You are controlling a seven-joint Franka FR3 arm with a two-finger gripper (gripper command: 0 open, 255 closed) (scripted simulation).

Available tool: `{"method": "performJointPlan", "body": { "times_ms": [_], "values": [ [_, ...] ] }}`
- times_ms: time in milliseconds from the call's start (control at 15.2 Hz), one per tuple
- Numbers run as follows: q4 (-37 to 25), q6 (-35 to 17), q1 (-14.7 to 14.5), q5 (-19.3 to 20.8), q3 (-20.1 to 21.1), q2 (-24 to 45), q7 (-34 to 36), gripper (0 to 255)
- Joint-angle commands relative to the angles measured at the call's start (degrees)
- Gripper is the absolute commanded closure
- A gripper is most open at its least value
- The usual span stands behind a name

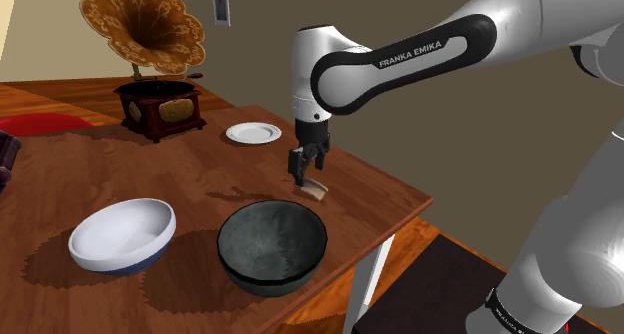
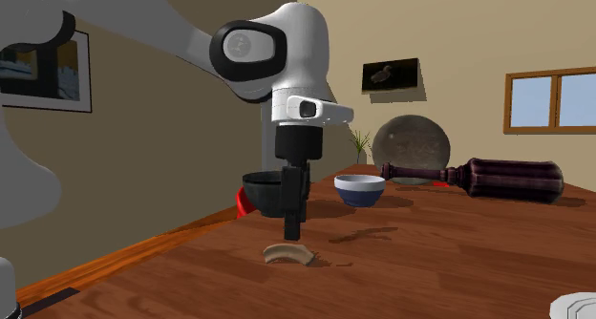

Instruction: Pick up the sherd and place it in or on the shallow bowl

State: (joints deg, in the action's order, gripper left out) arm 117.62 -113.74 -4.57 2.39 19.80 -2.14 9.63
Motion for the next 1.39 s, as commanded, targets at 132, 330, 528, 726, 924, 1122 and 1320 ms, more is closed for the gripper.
{"method": "performJointPlan", "body": {
  "times_ms": [132,330,528,726,924,1122,1320],
  "values": [
    [1.4,-2.8,-0.1,0.9,0.1,1.7,0.1,0],
    [2.9,-5.1,-0.1,1.3,0.1,2.5,0.4,0],
    [3.2,-5.5,0.0,1.4,0.1,2.6,0.4,0],
    [3.2,-5.5,0.0,1.4,0.1,2.6,0.4,0],
    [3.1,-5.5,0.0,1.4,0.1,2.6,0.4,255],
    [3.2,-5.5,0.0,1.3,0.1,2.5,0.4,255],
    [3.4,-5.5,-0.1,1.2,0.1,2.3,0.4,255]
  ]
}}
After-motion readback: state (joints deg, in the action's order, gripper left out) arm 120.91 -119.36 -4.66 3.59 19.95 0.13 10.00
